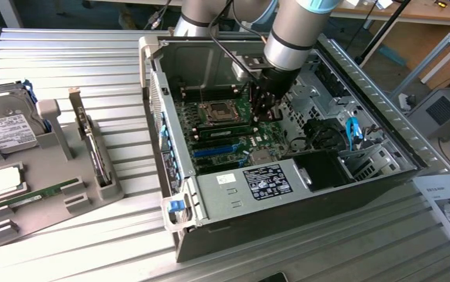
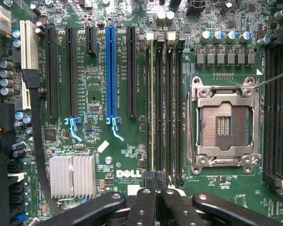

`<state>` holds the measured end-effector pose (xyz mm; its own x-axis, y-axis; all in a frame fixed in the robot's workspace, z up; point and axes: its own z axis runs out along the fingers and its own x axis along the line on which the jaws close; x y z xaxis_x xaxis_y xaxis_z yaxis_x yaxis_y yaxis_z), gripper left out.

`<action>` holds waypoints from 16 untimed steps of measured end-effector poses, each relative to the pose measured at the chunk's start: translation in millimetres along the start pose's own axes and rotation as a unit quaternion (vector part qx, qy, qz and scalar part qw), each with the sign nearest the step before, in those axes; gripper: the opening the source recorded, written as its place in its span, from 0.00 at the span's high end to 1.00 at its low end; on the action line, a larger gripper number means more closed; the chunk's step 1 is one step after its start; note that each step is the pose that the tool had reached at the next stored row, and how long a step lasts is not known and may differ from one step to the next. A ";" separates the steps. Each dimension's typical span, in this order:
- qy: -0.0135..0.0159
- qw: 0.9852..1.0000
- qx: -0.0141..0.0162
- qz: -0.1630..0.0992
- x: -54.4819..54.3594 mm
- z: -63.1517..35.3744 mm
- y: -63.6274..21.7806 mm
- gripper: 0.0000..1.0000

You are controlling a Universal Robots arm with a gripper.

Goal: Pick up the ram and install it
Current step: 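Press down the ram until it locks into place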

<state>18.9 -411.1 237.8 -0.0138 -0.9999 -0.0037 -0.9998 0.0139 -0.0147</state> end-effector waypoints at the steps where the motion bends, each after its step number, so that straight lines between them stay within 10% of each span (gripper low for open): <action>1: 0.000 1.000 0.000 0.000 0.0 0.0 0.0 0.89; 16: 0.000 1.000 0.000 0.000 -1.3 4.3 0.1 0.89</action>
<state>18.9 -409.8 233.5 -0.0138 -0.9999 -0.0045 -0.9998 0.0139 -0.0147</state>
